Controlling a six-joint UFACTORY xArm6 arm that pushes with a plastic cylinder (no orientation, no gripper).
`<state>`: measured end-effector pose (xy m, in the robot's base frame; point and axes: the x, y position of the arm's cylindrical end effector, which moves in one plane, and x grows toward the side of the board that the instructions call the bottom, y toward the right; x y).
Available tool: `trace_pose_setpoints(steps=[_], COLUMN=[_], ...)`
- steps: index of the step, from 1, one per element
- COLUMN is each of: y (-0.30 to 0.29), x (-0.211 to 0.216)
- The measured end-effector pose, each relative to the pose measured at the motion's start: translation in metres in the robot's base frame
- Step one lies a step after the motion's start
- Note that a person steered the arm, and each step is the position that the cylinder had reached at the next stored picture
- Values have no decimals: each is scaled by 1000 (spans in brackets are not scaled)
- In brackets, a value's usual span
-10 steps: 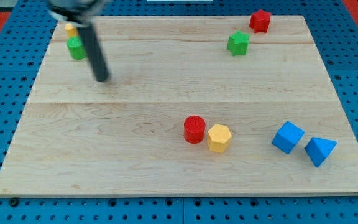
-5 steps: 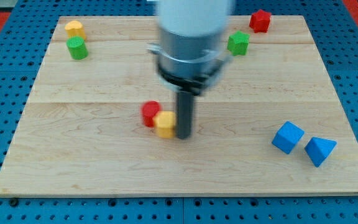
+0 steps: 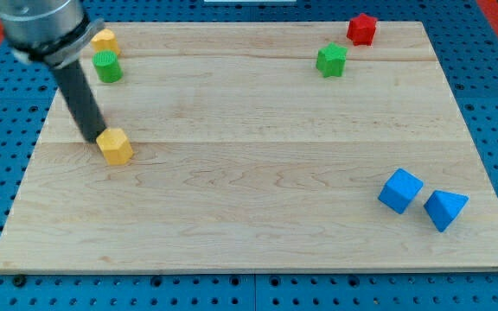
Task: Push yellow hexagon towards bottom left
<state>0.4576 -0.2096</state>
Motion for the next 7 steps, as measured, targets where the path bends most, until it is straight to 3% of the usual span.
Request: trace_pose_setpoints(steps=[2, 3, 4, 5, 6, 7], y=[56, 65, 14, 48, 30, 17], x=[-36, 14, 33, -3, -9, 41])
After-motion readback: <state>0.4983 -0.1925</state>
